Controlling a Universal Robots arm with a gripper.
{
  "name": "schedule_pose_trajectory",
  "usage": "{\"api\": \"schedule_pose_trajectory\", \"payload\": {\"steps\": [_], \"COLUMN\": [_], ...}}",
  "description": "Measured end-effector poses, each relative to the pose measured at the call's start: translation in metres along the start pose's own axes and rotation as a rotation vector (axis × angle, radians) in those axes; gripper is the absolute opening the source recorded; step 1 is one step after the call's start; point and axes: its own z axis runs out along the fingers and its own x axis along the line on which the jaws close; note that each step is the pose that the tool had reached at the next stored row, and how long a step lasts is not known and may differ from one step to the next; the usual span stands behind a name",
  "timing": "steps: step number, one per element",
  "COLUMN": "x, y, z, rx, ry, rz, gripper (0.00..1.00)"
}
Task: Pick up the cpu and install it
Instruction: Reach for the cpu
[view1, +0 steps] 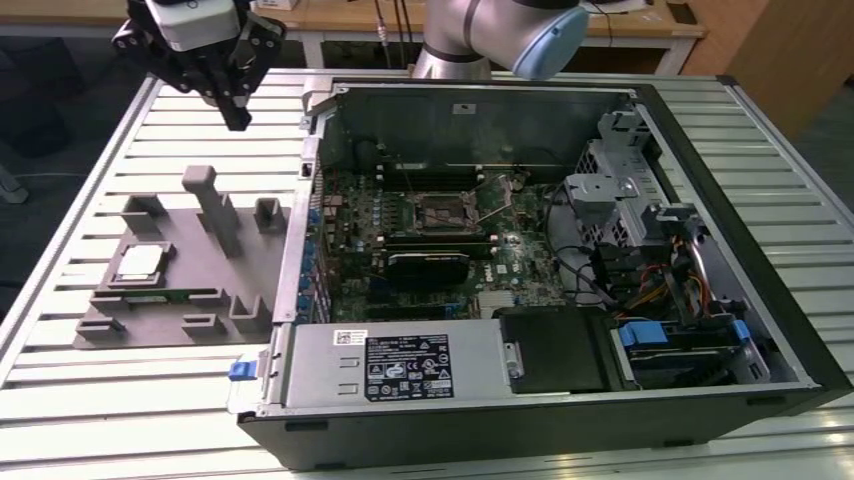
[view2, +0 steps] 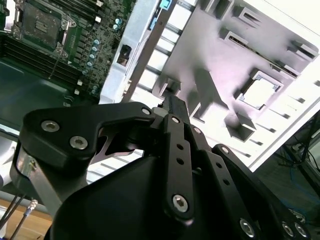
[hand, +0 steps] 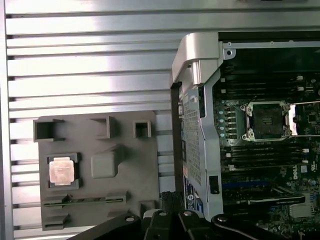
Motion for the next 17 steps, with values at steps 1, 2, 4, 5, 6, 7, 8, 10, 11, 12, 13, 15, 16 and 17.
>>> {"api": "schedule_pose_trajectory", "payload": {"steps": [1, 2, 4, 5, 6, 7, 8, 10, 11, 12, 13, 15, 16, 17], "x": [0.0009, 0.0018, 0.0038, 0.0047, 0.0056, 0.0066, 0.0075, 0.0094, 0.0104, 0.0113, 0.0123, 0.0142, 0.0151, 0.0160], "y": [-0.0001, -0.0001, -0.0003, -0.0004, -0.0004, -0.0005, -0.0006, -0.0007, -0.0008, -0.0008, -0.0009, -0.0011, -0.0011, -0.0012], "z": [-0.0001, -0.0001, -0.0002, -0.0003, -0.0003, -0.0004, -0.0005, -0.0006, -0.0006, -0.0007, -0.0007, -0.0009, -0.0009, -0.0009], "rx": [0.0000, 0.0000, 0.0000, 0.0000, 0.0000, 0.0000, 0.0001, 0.0000, 0.0000, 0.0000, 0.0000, 0.0000, 0.0000, 0.0000], "ry": [0.0000, 0.0000, 0.0000, 0.0000, 0.0000, 0.0000, 0.0001, -0.0001, -0.0001, -0.0001, -0.0001, -0.0001, -0.0001, -0.0002], "rz": [0.000, 0.000, 0.000, 0.000, 0.000, 0.000, 0.000, 0.000, 0.000, 0.000, 0.000, 0.000, 0.000, 0.000], "gripper": [0.11, 0.11, 0.11, 0.11, 0.11, 0.11, 0.11, 0.11, 0.11, 0.11, 0.11, 0.11, 0.11, 0.11]}}
